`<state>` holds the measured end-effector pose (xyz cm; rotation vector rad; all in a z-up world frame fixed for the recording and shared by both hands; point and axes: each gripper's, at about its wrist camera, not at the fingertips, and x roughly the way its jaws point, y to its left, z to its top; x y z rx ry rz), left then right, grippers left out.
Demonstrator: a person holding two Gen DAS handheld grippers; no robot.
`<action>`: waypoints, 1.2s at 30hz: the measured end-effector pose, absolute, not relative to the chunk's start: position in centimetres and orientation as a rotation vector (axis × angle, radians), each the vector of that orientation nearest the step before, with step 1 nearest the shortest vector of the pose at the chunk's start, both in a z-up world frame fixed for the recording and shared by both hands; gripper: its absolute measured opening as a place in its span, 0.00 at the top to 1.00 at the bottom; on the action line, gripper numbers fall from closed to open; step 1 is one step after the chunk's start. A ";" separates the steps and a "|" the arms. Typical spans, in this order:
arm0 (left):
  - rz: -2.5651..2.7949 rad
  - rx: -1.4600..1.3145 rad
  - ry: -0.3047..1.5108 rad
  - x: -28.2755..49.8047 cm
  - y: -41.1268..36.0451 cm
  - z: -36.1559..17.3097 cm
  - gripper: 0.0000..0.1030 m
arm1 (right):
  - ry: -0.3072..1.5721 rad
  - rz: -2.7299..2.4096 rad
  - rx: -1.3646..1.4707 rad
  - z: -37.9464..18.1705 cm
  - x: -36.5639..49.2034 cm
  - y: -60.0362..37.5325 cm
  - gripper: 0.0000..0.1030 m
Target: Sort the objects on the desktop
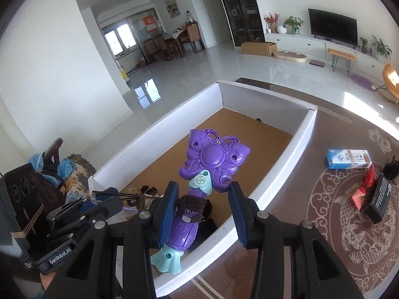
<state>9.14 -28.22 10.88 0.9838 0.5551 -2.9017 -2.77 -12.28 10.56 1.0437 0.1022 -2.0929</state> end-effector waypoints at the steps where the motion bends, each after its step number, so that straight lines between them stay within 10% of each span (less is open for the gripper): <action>1: -2.882 1.024 0.550 8.5 -28.7 10.2 0.77 | 0.146 -2.089 1.054 9.8 -2.9 -13.9 0.59; 5: -2.774 1.261 0.575 6.0 -29.3 7.2 0.75 | 0.243 -2.060 1.170 5.4 -3.9 -17.7 0.58; 9: -2.691 1.299 0.596 5.8 -29.5 5.5 0.35 | 0.228 -2.042 1.244 2.7 -4.2 -17.7 0.45; 17: -2.669 0.958 0.455 8.3 -26.8 10.1 0.31 | 0.026 -2.264 1.024 6.1 -3.2 -7.7 0.04; 23: -2.995 0.921 0.441 9.7 -16.2 12.9 0.05 | 0.073 -2.519 1.048 2.9 -2.7 4.7 0.02; 36: -3.004 1.587 0.039 1.7 4.5 -1.5 0.05 | 0.109 -2.834 1.493 -5.1 -1.9 26.0 0.02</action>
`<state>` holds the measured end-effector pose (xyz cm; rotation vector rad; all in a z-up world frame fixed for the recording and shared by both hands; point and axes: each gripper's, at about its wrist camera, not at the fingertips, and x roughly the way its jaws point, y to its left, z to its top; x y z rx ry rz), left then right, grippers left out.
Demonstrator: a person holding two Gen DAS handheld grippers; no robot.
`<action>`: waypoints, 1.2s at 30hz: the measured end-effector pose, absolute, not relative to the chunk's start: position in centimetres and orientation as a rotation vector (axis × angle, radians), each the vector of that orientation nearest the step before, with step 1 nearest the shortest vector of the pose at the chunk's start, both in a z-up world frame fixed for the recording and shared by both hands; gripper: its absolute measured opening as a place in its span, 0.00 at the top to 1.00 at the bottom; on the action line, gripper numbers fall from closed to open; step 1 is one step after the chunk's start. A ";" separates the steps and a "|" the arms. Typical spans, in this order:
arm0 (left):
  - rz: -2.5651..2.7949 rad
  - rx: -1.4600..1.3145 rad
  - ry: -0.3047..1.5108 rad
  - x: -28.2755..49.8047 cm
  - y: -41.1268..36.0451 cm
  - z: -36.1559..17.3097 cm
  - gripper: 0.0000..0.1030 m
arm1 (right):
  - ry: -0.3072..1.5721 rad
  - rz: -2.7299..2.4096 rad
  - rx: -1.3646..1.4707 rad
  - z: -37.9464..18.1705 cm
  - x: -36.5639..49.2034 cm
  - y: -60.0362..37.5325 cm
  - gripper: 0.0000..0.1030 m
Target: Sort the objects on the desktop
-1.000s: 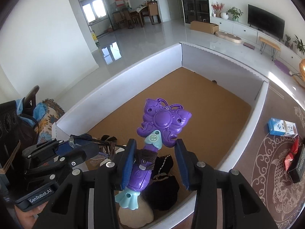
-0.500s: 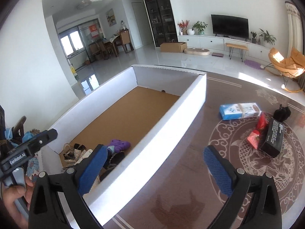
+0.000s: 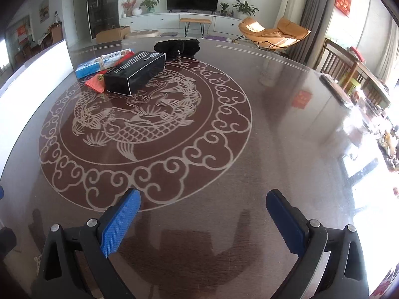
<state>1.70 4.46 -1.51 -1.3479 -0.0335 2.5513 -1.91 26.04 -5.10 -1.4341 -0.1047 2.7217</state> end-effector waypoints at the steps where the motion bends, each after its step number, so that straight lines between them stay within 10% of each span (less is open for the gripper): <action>1: 2.565 -1.362 -0.008 0.8 4.8 -2.0 0.05 | -0.088 2.712 -1.442 -5.5 -1.9 26.4 0.02; 36: 2.659 -1.360 0.120 -7.7 8.3 -2.6 0.00 | 0.060 2.703 -1.397 -6.2 -3.8 27.0 0.00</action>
